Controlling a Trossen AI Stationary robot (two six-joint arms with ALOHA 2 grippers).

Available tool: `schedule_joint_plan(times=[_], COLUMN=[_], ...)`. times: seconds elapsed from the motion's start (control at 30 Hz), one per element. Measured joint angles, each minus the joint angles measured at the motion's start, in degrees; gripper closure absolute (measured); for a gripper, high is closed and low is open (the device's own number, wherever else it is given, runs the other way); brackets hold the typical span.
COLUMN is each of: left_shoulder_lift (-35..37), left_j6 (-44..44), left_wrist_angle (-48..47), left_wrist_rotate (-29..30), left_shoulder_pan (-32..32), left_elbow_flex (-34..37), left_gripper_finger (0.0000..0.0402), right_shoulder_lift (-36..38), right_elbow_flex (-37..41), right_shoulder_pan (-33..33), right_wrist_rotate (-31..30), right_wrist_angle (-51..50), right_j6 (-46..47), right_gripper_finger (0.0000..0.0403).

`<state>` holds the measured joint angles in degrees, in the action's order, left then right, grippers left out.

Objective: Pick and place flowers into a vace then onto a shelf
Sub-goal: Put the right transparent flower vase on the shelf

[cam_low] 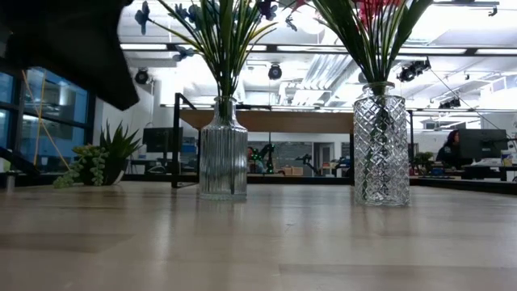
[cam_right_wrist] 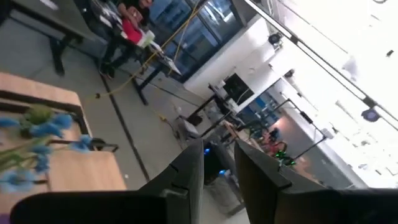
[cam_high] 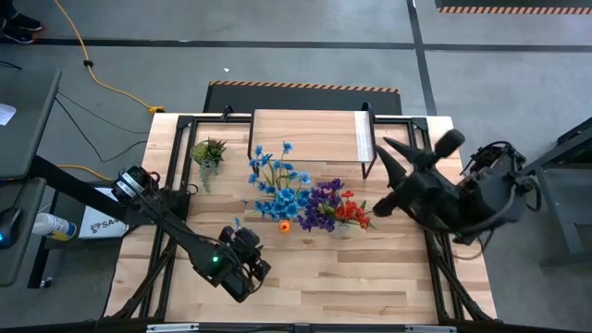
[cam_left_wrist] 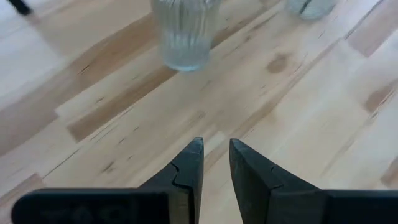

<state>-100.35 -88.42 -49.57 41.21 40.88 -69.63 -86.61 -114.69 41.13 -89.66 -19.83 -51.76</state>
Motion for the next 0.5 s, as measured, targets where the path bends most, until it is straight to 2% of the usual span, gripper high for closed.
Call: schedule_joint_plan(times=[0.27,0.5], left_shoulder_lift=[-0.1,-0.1], left_j6=[-0.7,-0.6], left_wrist_angle=[-0.9,-2.7], left_wrist_rotate=[-2.0,-6.7], left_shoulder_pan=[2.1,2.4], left_elbow_flex=[0.1,0.1], left_gripper_finger=[0.0289,0.0289], right_shoulder_lift=[0.0,-0.7], right_elbow_flex=[0.0,0.0], right_shoulder_pan=[6.5,13.6], right_wrist_rotate=[-0.3,-0.4], right_wrist_angle=[-0.2,-1.4], right_j6=[9.3,17.0], right_gripper_finger=[0.032,0.032])
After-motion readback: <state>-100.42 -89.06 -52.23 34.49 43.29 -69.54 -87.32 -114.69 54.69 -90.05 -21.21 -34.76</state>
